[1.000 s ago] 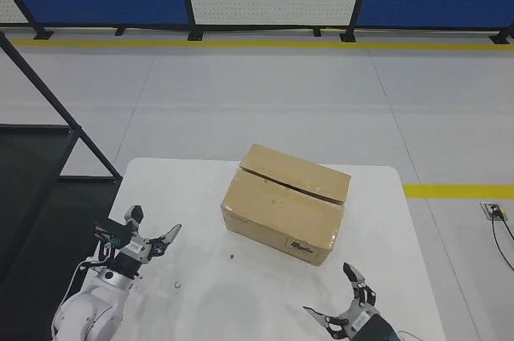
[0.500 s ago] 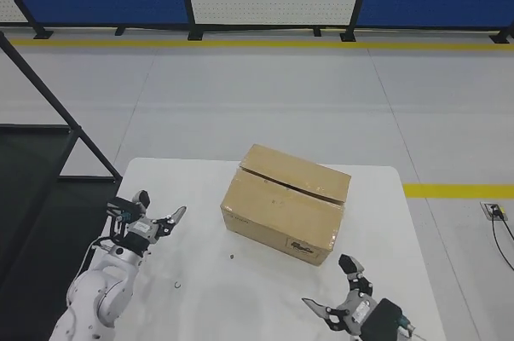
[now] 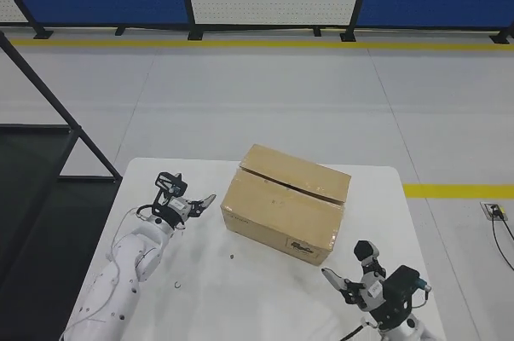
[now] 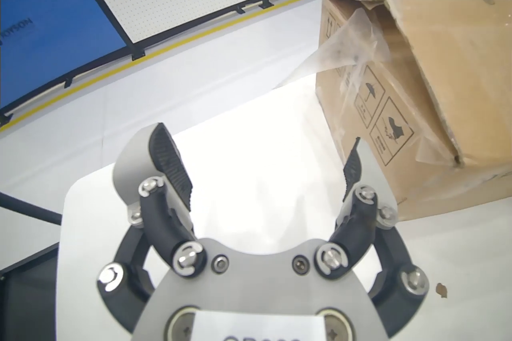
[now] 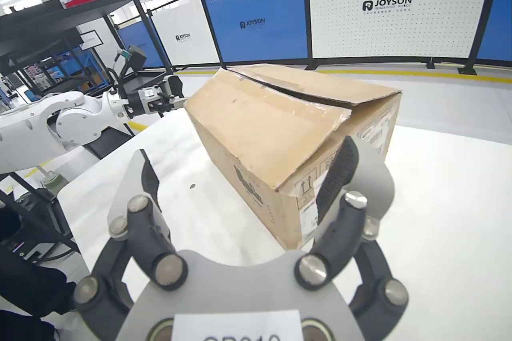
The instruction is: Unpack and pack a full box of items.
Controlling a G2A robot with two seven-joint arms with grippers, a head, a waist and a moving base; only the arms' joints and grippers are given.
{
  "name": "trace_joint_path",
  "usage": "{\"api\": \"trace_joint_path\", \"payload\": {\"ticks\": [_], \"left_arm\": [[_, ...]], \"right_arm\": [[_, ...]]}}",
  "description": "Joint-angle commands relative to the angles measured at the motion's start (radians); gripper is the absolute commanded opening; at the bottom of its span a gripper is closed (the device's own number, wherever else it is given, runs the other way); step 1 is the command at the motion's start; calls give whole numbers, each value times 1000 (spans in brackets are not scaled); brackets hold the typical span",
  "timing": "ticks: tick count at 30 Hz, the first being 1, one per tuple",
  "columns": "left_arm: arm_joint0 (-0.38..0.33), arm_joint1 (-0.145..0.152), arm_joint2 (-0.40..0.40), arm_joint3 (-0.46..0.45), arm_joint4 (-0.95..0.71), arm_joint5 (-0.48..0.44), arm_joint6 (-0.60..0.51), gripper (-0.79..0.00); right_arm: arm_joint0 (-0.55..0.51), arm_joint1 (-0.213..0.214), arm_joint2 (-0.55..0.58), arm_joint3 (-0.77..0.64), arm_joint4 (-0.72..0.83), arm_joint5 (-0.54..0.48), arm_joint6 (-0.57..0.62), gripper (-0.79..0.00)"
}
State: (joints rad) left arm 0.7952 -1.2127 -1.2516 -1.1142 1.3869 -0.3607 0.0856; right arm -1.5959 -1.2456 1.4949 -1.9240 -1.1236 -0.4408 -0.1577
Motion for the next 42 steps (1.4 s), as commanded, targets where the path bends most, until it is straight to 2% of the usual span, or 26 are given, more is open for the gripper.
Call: {"api": "trace_joint_path", "payload": {"ticks": [1,4,7,14,17,20,30,42], "left_arm": [[-12,-4,18,21,4,-11,9,0],[-26,-8,41,43,12,-31,20,0],[-35,-11,53,53,21,-44,36,0],[-30,-12,60,53,23,-58,54,0],[-19,-10,57,47,25,-68,63,0],[-7,-7,54,37,32,-75,71,0],[28,-3,46,-9,27,-85,69,0],[66,3,37,-58,30,-100,70,0]], "right_arm": [[0,0,0,0,0,0,0,0],[32,-5,-7,31,73,67,61,0],[94,-5,0,68,190,94,182,0],[217,3,49,154,373,71,383,0],[271,9,76,208,571,6,489,0],[318,18,121,245,671,4,579,0],[330,18,106,257,707,9,592,0],[519,32,82,442,953,35,838,0]]}}
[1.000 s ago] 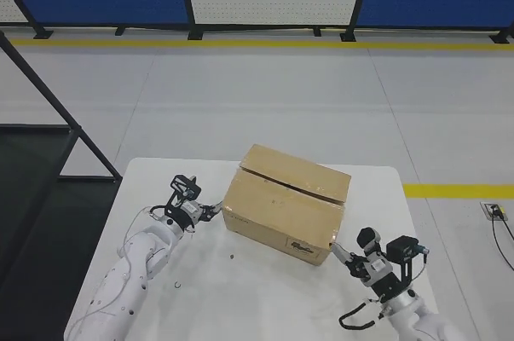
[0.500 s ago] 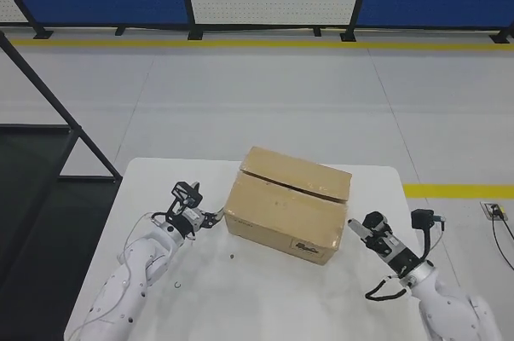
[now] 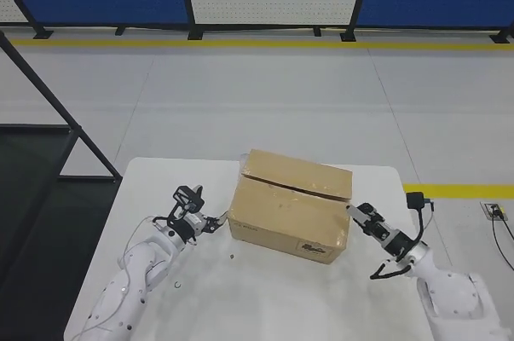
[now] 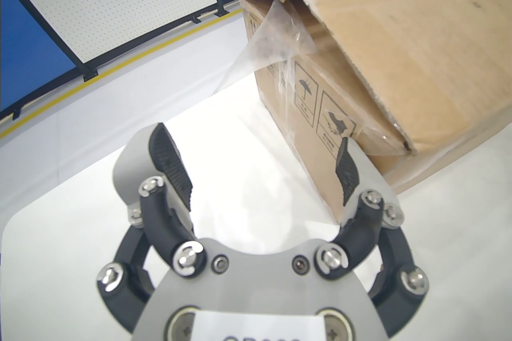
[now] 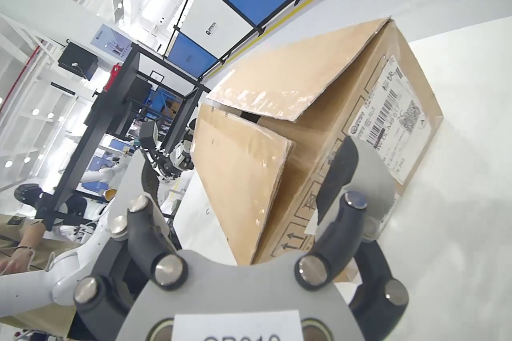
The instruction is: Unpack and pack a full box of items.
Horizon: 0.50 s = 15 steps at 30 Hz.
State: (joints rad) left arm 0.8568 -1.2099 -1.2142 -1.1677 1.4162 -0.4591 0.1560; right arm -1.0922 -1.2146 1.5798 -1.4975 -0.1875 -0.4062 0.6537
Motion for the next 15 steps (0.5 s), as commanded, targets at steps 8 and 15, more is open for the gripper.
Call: {"api": "trace_joint_path", "payload": {"ticks": [8,15], "left_arm": [[36,6,-8,-48,4,-20,-2,0],[48,8,-8,-61,8,-24,-5,0]], "right_arm": [[89,14,-12,103,142,-45,162,0],[88,25,-10,102,187,-71,204,0]]}}
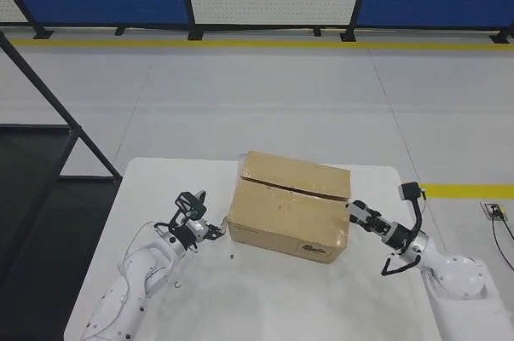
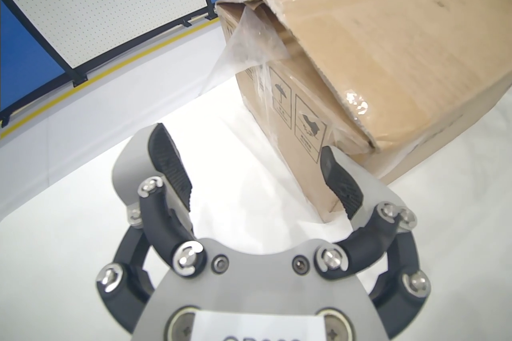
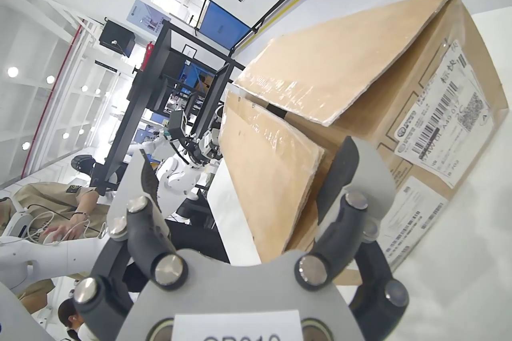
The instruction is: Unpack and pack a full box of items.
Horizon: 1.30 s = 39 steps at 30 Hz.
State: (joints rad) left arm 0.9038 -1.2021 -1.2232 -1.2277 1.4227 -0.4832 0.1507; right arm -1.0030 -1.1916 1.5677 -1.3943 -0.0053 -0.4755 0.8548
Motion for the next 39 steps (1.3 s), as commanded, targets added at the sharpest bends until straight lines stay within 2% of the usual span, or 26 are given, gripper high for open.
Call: {"api": "trace_joint_path", "payload": {"ticks": [1,17,21,28,29,31,35,37,39], "left_arm": [[2,0,1,-2,2,0,0,0],[19,4,3,-21,11,-11,7,0],[23,5,3,-25,13,-14,9,0],[31,6,1,-36,14,-16,10,0],[32,7,0,-38,14,-17,10,0],[35,7,-2,-41,14,-17,11,0],[40,9,-5,-44,12,-17,13,0],[41,9,-7,-45,12,-18,13,0],[43,10,-8,-46,10,-18,16,0]], "right_arm": [[-5,3,3,-4,7,-5,6,0],[-21,28,-5,-34,125,-29,117,0],[-11,32,-22,-37,93,-35,115,0],[-25,36,-54,-63,-11,-130,40,0],[-28,36,-56,-64,-30,-135,24,-74],[-33,37,-67,-69,-51,-137,2,-394],[-37,39,-73,-67,-77,-136,-35,-465],[-38,41,-76,-65,-89,-136,-53,-548],[-42,42,-79,-64,-92,-142,-68,-597]]}}
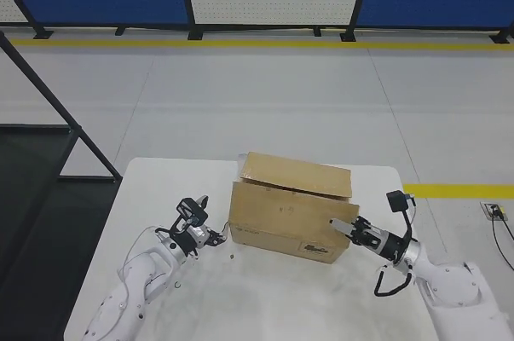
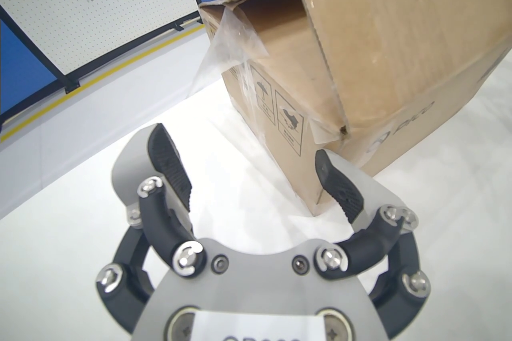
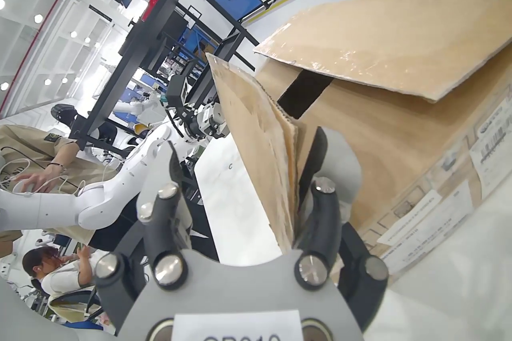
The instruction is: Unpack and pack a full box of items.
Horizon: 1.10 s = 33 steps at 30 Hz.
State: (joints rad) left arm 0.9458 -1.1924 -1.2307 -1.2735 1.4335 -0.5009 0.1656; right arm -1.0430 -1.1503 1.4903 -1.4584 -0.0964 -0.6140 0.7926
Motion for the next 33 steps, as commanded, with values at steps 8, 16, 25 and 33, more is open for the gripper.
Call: {"api": "trace_joint_path", "payload": {"ticks": [8,16,25,33], "left_arm": [[5,2,-9,-4,-9,1,3,0],[15,10,-57,6,-51,5,8,0],[25,22,-126,22,-100,2,9,0],[30,31,-167,45,-128,8,8,0]], "right_arm": [[-12,7,-9,2,-2,-26,-32,-785],[-18,14,-23,23,33,-79,-30,-785],[-19,25,-37,55,113,-177,19,-785],[-10,34,-64,77,179,-250,71,-785]]}}
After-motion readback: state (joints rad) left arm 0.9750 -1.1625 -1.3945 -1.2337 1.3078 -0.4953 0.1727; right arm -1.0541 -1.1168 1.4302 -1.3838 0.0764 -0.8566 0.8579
